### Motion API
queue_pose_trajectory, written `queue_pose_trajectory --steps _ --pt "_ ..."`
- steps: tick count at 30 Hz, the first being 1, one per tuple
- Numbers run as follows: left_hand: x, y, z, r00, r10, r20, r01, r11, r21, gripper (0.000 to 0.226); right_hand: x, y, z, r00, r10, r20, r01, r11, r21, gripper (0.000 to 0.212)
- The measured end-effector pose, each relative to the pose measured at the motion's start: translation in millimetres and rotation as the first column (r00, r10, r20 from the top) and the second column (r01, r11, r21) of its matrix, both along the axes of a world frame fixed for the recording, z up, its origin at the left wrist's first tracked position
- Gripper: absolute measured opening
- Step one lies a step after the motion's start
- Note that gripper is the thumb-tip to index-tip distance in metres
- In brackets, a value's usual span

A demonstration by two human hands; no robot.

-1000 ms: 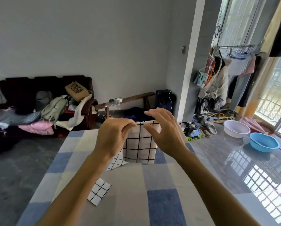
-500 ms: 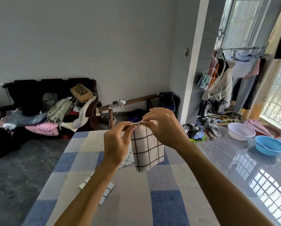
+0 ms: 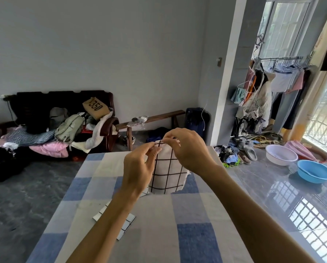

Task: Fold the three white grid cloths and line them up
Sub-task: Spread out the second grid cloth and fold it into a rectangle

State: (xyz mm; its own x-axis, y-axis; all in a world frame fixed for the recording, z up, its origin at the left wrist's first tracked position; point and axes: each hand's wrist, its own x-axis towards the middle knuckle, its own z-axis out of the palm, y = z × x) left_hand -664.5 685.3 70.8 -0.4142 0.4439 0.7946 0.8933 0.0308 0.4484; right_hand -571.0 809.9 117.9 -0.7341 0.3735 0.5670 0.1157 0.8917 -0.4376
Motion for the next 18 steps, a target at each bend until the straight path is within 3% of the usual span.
queue_pose_trajectory --steps 7,11,18 --pt "-2 1 -8 0.999 0.029 0.022 -0.029 1.000 0.001 0.029 -6 4 -11 0.996 0.016 -0.092 -0.020 0.999 -0.039 0.015" --pt "-7 3 -6 0.999 0.039 0.001 -0.039 0.999 -0.020 0.028 -11 2 -7 0.992 0.123 -0.006 -0.123 0.992 -0.017 0.031" --pt "-8 6 2 0.999 0.049 0.017 -0.049 0.998 0.031 0.026 -24 -1 3 0.982 0.107 -0.155 -0.114 0.993 -0.043 0.013"
